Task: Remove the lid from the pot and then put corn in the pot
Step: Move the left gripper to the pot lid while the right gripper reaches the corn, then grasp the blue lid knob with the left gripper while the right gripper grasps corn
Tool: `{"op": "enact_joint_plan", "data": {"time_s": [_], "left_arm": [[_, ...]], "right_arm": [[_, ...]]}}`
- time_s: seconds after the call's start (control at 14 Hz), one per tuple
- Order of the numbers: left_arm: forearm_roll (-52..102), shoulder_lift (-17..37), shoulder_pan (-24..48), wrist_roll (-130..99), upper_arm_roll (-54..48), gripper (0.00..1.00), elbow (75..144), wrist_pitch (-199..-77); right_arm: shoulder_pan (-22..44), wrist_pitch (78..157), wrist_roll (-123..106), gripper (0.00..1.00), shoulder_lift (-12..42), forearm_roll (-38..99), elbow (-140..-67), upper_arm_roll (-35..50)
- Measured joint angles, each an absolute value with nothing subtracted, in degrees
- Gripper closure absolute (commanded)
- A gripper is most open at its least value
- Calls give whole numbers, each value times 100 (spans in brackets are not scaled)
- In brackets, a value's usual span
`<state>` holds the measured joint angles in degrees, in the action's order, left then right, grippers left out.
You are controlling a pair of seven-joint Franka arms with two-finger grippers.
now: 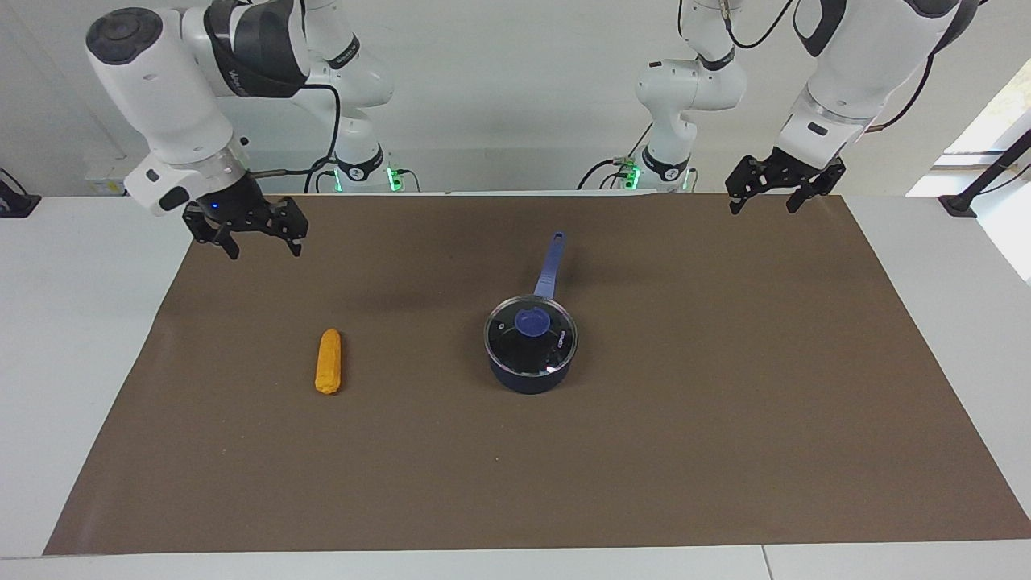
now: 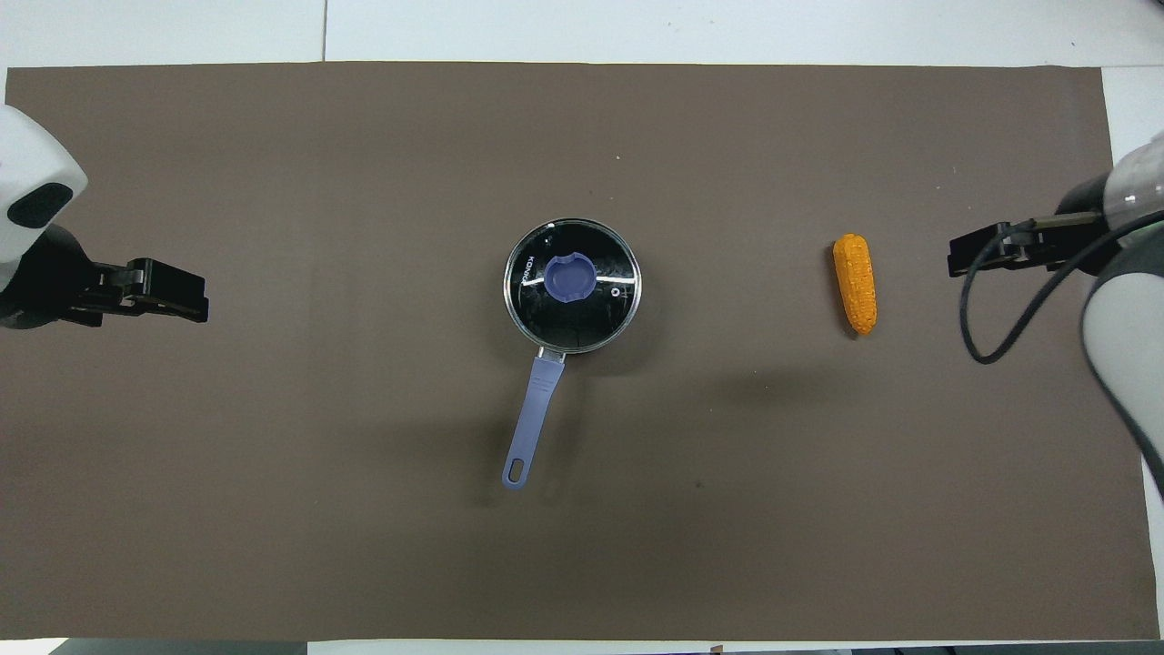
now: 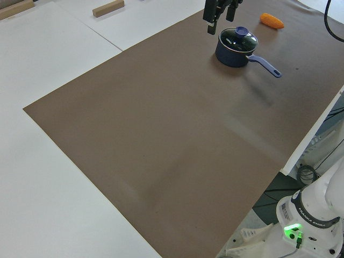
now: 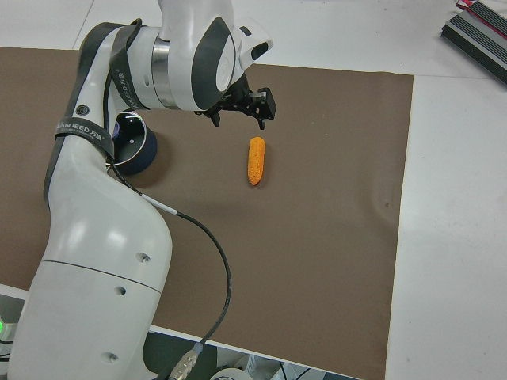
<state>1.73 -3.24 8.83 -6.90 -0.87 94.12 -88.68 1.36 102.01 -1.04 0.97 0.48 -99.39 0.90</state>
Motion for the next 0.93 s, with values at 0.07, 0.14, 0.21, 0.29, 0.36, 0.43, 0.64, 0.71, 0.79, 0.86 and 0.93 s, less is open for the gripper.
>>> {"op": "enact_joint_plan", "data": {"time_s": [0.07, 0.14, 0.21, 0.29, 0.36, 0.43, 0.64, 0.71, 0.79, 0.86, 0.93], "left_arm": [[209, -305, 974, -702, -96, 0, 9430, -8979], [303, -243, 1164, -792, -103, 0, 9441, -9077], [436, -132, 1406, -996, -112, 0, 9440, -9249], [558, 44, 1660, -1233, -123, 0, 9421, -9467], [658, 316, 1922, -1507, -132, 0, 9328, -9625], [703, 730, 2219, -1890, -133, 0, 9042, -9754], [709, 2222, 2927, -2766, -141, 0, 7747, -9954], [709, 2515, 3057, -2920, -134, 0, 7548, -10063], [709, 2719, 3150, -3019, -119, 0, 7441, -10157], [708, 2876, 3220, -3090, -106, 0, 7376, -10233], [681, 2985, 3266, -3114, -98, 0, 7344, -10321]], "right_arm": [[261, 10639, -103, 0, 97, 49, -10262, 99], [329, 11174, -102, 0, 112, 49, -10656, 100], [346, 11728, -102, 0, 150, 50, -11045, 101], [342, 12232, -102, 0, 226, 50, -11396, 99], [338, 12649, -102, 0, 347, 50, -11663, 95], [335, 13045, -102, 0, 489, 50, -11872, 89], [249, 13820, -102, 0, 838, 50, -12306, 76], [199, 13909, -103, 0, 939, 50, -12357, 71], [176, 13978, -103, 0, 1030, 50, -12377, 68], [176, 14057, -103, 0, 1121, 50, -12383, 68], [179, 14117, -103, 0, 1192, 50, -12383, 70]]}}
